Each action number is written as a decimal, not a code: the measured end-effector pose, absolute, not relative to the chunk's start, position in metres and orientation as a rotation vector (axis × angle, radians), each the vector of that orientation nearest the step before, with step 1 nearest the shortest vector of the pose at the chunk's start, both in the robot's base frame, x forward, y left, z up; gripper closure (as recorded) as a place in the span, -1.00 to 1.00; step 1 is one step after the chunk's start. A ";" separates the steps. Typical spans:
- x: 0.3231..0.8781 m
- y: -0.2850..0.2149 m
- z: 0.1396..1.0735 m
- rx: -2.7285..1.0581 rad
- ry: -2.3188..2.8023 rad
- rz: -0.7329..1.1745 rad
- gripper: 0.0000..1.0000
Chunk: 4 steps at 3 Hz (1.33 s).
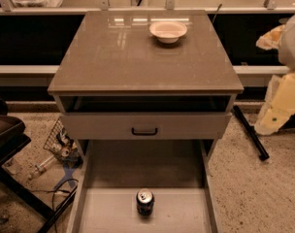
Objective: Pick pepsi can from middle drawer and place on counter
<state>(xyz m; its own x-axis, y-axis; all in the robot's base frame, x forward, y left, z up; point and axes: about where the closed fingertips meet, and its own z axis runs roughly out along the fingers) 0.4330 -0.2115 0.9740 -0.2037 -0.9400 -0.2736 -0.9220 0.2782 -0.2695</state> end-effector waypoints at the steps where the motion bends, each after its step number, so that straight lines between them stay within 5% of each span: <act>1: 0.408 -0.211 0.888 -1.610 2.063 0.165 -1.00; 3: 0.380 -0.192 0.782 -1.388 1.772 0.510 -1.00; 4: 0.380 -0.192 0.783 -1.388 1.782 0.510 -1.00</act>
Offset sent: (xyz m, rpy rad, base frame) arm -0.0733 0.0118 -0.1947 0.7701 -0.2185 0.2849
